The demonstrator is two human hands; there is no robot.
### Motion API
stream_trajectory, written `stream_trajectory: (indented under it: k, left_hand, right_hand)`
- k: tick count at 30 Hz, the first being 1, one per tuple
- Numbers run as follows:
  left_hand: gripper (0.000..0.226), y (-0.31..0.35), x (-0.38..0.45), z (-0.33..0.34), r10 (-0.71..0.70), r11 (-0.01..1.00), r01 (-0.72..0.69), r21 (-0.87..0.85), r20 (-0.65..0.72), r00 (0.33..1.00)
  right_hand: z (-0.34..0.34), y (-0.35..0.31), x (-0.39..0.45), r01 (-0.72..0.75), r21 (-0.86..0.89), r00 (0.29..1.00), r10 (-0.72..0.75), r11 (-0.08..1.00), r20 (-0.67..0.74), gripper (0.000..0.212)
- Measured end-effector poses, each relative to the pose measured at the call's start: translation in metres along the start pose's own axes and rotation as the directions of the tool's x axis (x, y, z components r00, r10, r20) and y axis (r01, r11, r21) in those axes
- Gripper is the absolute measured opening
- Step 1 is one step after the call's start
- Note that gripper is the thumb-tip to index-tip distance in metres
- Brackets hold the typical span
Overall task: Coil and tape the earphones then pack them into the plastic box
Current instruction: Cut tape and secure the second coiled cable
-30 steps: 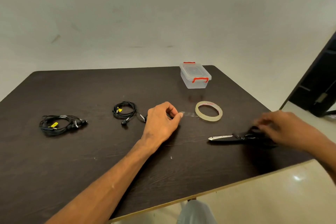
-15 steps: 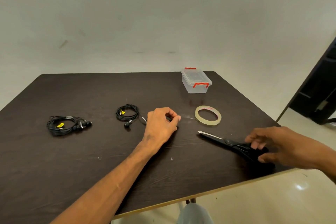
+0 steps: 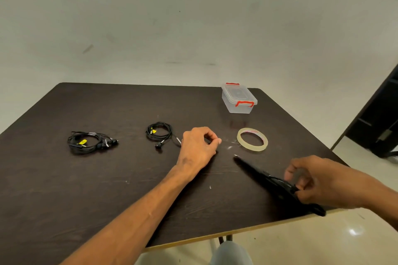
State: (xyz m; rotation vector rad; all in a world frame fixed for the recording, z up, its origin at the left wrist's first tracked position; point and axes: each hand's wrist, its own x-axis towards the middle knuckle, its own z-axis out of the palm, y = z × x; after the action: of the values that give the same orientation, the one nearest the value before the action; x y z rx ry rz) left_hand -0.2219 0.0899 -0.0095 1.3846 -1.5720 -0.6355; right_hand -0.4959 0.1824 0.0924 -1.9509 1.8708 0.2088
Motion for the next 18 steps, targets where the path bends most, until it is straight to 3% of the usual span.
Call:
stream_trajectory:
  k: [4, 8, 11, 14, 18]
  left_hand:
    - [0.009, -0.005, 0.002, 0.002, 0.009, 1.000, -0.009, 0.029, -0.017, 1.000]
    - [0.011, -0.008, 0.003, 0.003, 0.026, 0.999, -0.025, 0.030, -0.027, 0.999]
    - [0.010, -0.010, 0.004, 0.004, 0.035, 0.999, -0.034, 0.034, -0.027, 0.999]
    - [0.010, -0.010, 0.004, 0.004, 0.041, 0.999, -0.040, 0.033, -0.029, 0.999]
    - [0.009, -0.010, 0.004, 0.004, 0.048, 0.998, -0.047, 0.032, -0.023, 0.999]
  right_hand:
    - [0.003, -0.008, -0.005, 0.049, 0.429, 0.994, -0.088, 0.902, 0.072, 0.020]
    - [0.018, -0.017, -0.007, -0.006, 0.765, 0.996, -0.062, 0.644, 0.060, 0.047]
    - [0.035, -0.026, -0.005, -0.035, 0.890, 0.996, -0.062, 0.455, 0.071, 0.059]
    - [0.033, -0.035, -0.009, -0.093, 0.957, 0.992, -0.054, 0.275, 0.112, 0.054]
    - [0.026, -0.036, -0.003, -0.209, 0.966, 0.977, -0.018, 0.150, 0.214, 0.058]
